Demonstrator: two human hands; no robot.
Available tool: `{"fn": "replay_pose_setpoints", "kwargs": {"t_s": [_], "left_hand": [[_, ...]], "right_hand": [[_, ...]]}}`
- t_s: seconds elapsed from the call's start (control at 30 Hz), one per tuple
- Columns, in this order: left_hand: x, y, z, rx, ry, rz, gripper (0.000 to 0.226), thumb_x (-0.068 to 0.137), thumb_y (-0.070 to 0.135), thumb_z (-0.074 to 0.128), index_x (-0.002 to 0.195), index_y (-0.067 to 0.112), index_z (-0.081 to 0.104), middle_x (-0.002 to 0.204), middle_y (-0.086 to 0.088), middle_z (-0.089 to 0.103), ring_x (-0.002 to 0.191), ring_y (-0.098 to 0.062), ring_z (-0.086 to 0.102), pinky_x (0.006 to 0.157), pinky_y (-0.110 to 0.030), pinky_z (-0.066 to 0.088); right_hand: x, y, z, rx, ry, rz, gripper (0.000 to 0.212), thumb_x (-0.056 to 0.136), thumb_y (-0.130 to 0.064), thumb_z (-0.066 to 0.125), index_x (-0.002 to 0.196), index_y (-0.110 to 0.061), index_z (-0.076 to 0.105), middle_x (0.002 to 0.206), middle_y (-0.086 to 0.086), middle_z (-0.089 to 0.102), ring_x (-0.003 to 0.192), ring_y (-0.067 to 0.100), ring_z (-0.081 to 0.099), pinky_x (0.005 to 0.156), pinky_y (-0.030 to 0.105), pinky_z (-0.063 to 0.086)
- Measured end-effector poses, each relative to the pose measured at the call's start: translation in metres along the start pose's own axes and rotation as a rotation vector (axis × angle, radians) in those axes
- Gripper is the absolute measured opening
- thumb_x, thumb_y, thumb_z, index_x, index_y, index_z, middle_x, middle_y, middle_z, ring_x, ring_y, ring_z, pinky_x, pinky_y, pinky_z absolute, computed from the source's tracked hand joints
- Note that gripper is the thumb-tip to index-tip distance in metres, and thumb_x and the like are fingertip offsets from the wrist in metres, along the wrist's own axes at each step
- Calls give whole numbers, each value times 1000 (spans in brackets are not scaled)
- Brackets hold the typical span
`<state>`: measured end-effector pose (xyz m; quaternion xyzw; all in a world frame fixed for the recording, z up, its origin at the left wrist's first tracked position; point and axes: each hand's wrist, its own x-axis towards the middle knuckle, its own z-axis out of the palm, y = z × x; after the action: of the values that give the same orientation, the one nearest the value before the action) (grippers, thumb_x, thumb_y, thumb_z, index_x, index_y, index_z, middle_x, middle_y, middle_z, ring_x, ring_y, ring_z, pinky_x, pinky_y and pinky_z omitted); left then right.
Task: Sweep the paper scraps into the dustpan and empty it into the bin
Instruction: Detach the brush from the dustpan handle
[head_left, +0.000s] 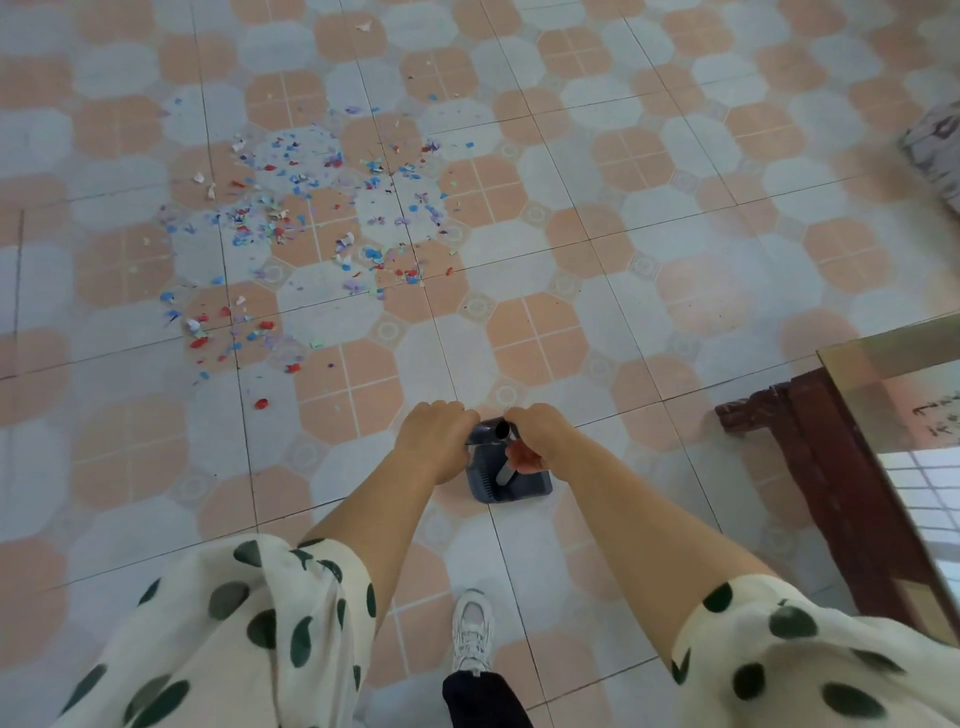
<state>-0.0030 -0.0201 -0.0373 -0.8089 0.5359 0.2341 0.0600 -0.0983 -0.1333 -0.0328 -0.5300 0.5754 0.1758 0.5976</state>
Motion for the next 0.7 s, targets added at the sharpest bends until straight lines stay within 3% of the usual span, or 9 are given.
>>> {"fn": "replay_pose_setpoints", "kwargs": {"t_s": [0.1,0.2,0.33,0.43,0.7], "left_hand": [[4,2,4,-4,-9,2,26,87,22,55,113,15,56,107,-7,59,98,-28,55,73,-32,33],[8,4,8,-7,-31,2,24,89,22,55,111,14,55,107,-8,61,97,-29,57,71,-34,35],[15,6,10,-22,-60,2,20,90,22,55,108,13,55,104,-8,62,94,-29,58,66,-33,35],[19,6,13,-16,-67,-3,15,91,22,53,102,12,56,98,-9,63,85,-28,59,62,-34,36],[19,3,10,-55,-50,-6,4,87,15,49,85,13,53,81,-8,56,69,-26,47,57,-31,31]], "right_hand": [[8,0,3,40,-21,44,18,91,-21,53,75,-12,51,71,8,56,60,21,55,59,30,50],[14,-3,6,53,-55,93,14,93,-16,50,84,-7,53,71,10,56,57,20,55,52,27,47],[18,-7,8,72,-102,164,21,95,-9,44,76,-3,51,65,13,53,52,19,52,42,24,41],[20,-7,9,117,-119,193,21,96,-6,40,77,-3,50,66,12,53,50,18,51,32,15,37],[21,-6,-5,236,-88,200,19,96,-1,37,80,-3,46,68,14,51,49,17,47,32,15,37]]}}
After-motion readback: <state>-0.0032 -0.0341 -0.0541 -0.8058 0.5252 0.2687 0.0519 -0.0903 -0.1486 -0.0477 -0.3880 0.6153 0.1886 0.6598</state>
